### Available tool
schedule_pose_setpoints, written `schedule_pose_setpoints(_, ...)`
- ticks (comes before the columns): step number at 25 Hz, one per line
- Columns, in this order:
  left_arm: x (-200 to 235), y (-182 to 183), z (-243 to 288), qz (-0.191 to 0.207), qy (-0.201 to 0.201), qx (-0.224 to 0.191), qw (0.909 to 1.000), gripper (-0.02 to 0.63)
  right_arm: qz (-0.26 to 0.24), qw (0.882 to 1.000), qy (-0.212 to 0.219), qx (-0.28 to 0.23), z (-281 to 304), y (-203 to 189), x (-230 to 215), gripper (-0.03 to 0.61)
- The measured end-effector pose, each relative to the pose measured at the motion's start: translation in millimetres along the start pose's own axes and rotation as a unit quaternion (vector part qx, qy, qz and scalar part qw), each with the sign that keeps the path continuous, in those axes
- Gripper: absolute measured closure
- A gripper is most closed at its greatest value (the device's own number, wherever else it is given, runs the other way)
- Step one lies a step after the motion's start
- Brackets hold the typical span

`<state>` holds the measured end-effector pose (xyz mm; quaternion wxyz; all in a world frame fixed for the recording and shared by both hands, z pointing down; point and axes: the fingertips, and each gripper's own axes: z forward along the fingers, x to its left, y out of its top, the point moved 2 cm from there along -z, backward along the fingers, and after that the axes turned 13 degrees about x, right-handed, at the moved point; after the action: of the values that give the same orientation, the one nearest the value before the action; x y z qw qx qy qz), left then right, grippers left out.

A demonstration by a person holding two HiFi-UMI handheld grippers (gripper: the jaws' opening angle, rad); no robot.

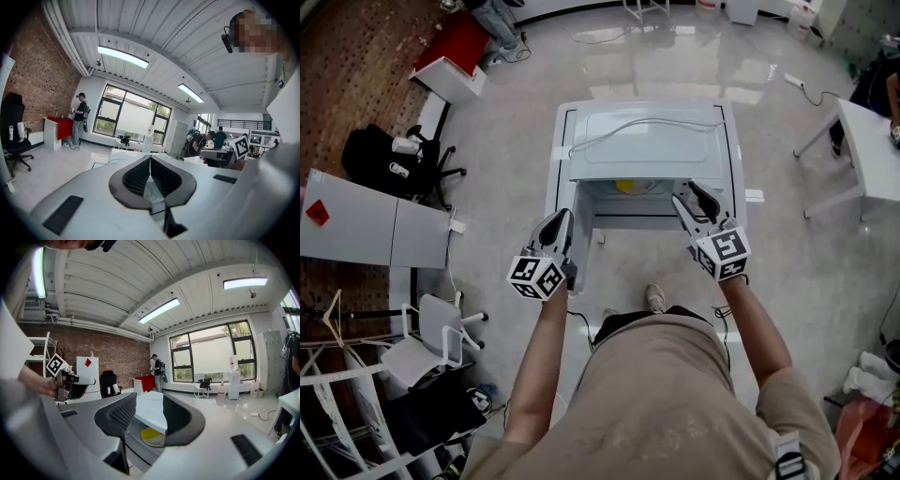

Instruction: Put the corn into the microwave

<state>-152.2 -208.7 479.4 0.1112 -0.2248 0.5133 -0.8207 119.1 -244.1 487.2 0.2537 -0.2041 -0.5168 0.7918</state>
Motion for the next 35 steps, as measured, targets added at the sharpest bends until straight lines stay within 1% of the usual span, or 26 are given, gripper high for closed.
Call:
schedule_pose_setpoints(4, -1.3, -8.1, -1.2, 0.003, 0.001, 0.008, 1.0000, 0.611, -0.001, 1.000, -0.024, 0.004, -8.5, -12.3, -8.5, 0.413)
schedule_pose_setpoints(9, -1.1, -16.7, -0.6, 0.007, 0.007, 0.016, 0.9998, 0.611, 0.000, 0.997, -0.071, 0.016, -18.5, -33.0, -17.6, 0.413)
schedule_pose_setpoints(13, -4.8, -20.3, 6.1, 0.010, 0.004, 0.021, 0.9997, 0.611, 0.018, 0.994, -0.105, 0.025, -27.5, -48.3, -29.4, 0.413)
schedule_pose_setpoints(17, -13.4, -24.1, 13.3, 0.009, -0.007, 0.028, 0.9995, 0.611, 0.043, 0.991, -0.127, 0.029, -35.3, -64.8, -37.0, 0.413)
schedule_pose_setpoints(23, -26.8, -29.4, 23.4, 0.013, -0.023, 0.040, 0.9989, 0.611, 0.054, 0.989, -0.129, 0.041, -41.3, -77.6, -35.3, 0.413)
schedule_pose_setpoints(26, -29.4, -33.7, 28.5, 0.014, -0.029, 0.046, 0.9984, 0.611, 0.055, 0.989, -0.127, 0.061, -37.8, -87.4, -35.5, 0.416)
schedule_pose_setpoints(28, -31.0, -34.9, 29.1, 0.014, -0.032, 0.049, 0.9982, 0.611, 0.049, 0.987, -0.132, 0.075, -37.1, -90.7, -34.4, 0.462)
schedule_pose_setpoints(30, -32.3, -35.0, 28.7, 0.014, -0.034, 0.052, 0.9980, 0.611, 0.045, 0.987, -0.133, 0.077, -37.4, -88.1, -32.1, 0.476)
schedule_pose_setpoints(35, -33.6, -35.2, 30.2, 0.010, -0.038, 0.055, 0.9977, 0.611, 0.040, 0.989, -0.125, 0.065, -34.4, -74.9, -26.1, 0.476)
